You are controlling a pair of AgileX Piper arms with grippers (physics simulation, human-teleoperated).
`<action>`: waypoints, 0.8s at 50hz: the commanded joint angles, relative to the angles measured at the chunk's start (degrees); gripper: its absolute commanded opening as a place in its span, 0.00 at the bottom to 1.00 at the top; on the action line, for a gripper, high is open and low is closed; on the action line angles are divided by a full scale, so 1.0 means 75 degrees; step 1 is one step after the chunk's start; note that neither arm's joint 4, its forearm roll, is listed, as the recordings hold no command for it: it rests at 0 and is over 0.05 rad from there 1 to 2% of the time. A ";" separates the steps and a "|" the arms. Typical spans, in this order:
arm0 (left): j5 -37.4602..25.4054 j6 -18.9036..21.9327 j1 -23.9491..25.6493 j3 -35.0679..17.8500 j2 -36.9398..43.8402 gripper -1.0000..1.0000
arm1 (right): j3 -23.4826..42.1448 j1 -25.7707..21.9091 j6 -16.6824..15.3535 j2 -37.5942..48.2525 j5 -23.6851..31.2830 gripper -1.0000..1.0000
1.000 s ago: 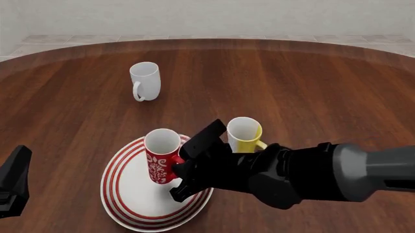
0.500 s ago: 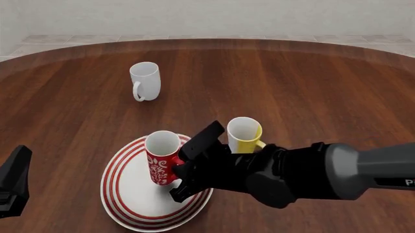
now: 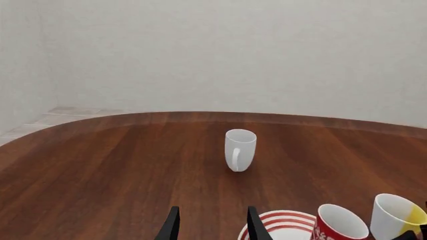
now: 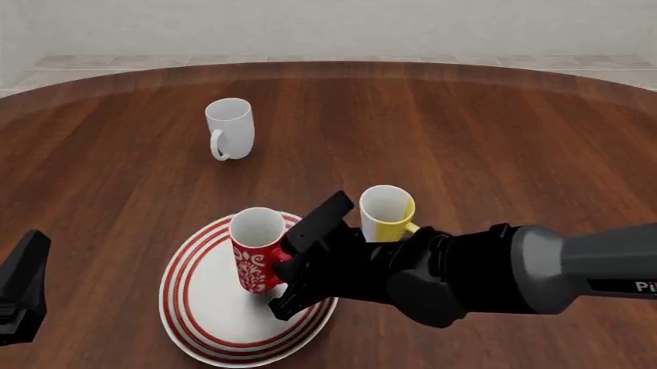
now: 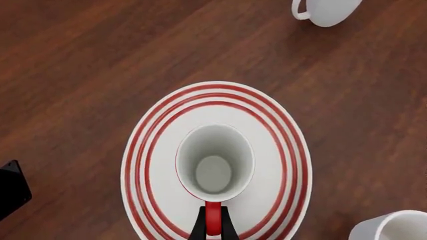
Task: Pick up the red mug and put it on the plate
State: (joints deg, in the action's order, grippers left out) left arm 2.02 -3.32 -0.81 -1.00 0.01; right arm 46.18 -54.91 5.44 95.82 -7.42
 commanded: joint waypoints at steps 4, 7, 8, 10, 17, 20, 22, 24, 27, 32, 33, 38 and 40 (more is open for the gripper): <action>0.0002 -0.0006 -0.0004 -0.0001 0.0000 1.00 | 0.0040 -0.0008 0.0008 0.0050 -0.0003 0.00; -0.0024 -0.0004 -0.0005 -0.0035 0.0000 1.00 | 0.0053 -0.0016 -0.0008 0.0023 0.0024 0.00; -0.0003 -0.0010 -0.0012 -0.0013 0.0000 1.00 | 0.0054 -0.0024 -0.0003 0.0038 0.0017 0.00; -0.0001 -0.0015 -0.0016 -0.0014 0.0000 1.00 | 0.0061 -0.0028 -0.0013 0.0069 0.0015 0.00; 0.0060 -0.0018 -0.0016 0.0038 0.0000 1.00 | 0.0090 -0.0030 -0.0030 0.0070 0.0050 0.00; 0.0057 -0.0021 -0.0015 0.0033 0.0000 1.00 | 0.0091 -0.0033 -0.0021 0.0093 0.0042 0.00; 0.0080 -0.0021 -0.0015 0.0052 0.0000 1.00 | 0.0097 -0.0034 -0.0044 0.0104 0.0044 0.00; 0.0053 -0.0025 -0.0015 0.0029 0.0000 1.00 | 0.0100 -0.0051 -0.0039 0.0107 0.0049 0.00; 0.0098 -0.0023 -0.0012 0.0072 0.0000 1.00 | 0.0105 -0.0042 -0.0050 0.0121 0.0053 0.00; 0.0117 -0.0010 -0.0006 0.0074 0.0000 1.00 | 0.0106 -0.0010 -0.0090 0.0100 0.0076 0.00; 0.0099 -0.0005 -0.0001 0.0056 0.0000 1.00 | 0.0107 -0.0009 -0.0115 0.0111 0.0078 0.00; 0.0032 0.0007 0.0015 -0.0009 0.0000 1.00 | 0.0165 -0.0027 -0.0142 0.0194 0.0114 0.00; 0.0057 0.0004 0.0007 0.0019 0.0000 1.00 | 0.0138 -0.0060 -0.0117 0.0273 0.0041 0.00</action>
State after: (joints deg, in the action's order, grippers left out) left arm 2.43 -3.38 -0.82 -0.85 0.01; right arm 46.89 -55.14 4.46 97.00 -6.86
